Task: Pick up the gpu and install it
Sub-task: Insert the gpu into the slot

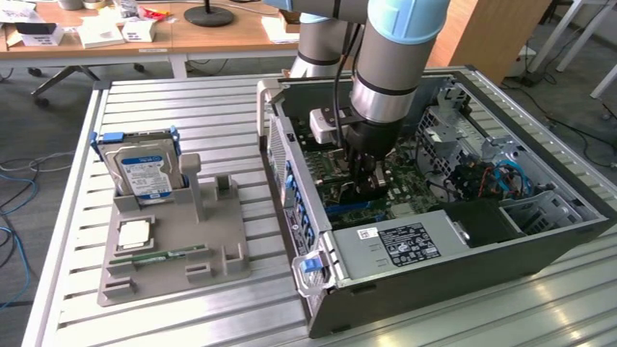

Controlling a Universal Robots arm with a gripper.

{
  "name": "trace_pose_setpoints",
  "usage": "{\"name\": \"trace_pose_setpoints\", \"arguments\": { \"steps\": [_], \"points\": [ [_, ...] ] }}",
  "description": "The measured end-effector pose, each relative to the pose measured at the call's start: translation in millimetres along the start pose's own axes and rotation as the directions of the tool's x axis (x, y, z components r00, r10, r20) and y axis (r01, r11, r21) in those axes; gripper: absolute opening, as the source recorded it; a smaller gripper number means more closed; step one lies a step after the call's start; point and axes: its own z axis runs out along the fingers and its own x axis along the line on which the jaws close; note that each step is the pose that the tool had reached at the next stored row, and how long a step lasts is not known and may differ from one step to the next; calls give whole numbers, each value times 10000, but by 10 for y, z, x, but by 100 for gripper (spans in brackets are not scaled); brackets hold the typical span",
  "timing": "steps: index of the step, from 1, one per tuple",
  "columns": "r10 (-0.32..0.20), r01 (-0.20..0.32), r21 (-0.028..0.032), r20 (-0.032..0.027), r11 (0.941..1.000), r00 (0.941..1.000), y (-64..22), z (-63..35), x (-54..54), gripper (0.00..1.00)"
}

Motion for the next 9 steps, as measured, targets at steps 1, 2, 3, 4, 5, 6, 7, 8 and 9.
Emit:
{"name": "trace_pose_setpoints", "arguments": {
  "steps": [1,2,3,4,5,6,7,8,9],
  "points": [
    [0,0,0,0,10000,10000,0,0,0,26],
    [0,0,0,0,10000,10000,0,0,0,26],
    [-1,1,0,0,10000,10000,0,0,0,26],
    [0,0,0,0,10000,10000,0,0,0,26],
    [0,0,0,0,10000,10000,0,0,0,26],
    [0,0,0,0,10000,10000,0,0,0,26],
    [0,0,0,0,10000,10000,0,0,0,26],
    [0,0,0,0,10000,10000,0,0,0,26],
    [0,0,0,0,10000,10000,0,0,0,26]
  ]
}}
